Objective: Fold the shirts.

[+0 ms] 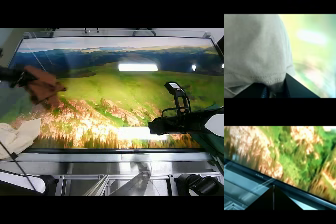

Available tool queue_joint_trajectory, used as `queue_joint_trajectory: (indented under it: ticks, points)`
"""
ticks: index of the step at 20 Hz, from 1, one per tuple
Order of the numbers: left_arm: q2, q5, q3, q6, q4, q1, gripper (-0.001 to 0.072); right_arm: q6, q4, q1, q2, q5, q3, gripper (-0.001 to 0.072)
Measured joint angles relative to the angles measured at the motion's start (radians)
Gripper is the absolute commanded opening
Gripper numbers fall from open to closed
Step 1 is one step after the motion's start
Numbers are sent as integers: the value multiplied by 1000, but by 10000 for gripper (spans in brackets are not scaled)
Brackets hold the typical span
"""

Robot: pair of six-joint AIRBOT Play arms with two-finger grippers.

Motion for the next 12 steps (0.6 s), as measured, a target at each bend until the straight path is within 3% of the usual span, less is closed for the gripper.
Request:
queue_joint_trajectory:
  ticks: [7, 12]
  points:
    - [-45, -78, 53, 33, -113, -568, 30, 0, 0, 0, 0, -3, 0, 16]
    - [-180, -78, 58, 36, -23, -860, 30, 0, 0, 0, 0, 0, 0, 17]
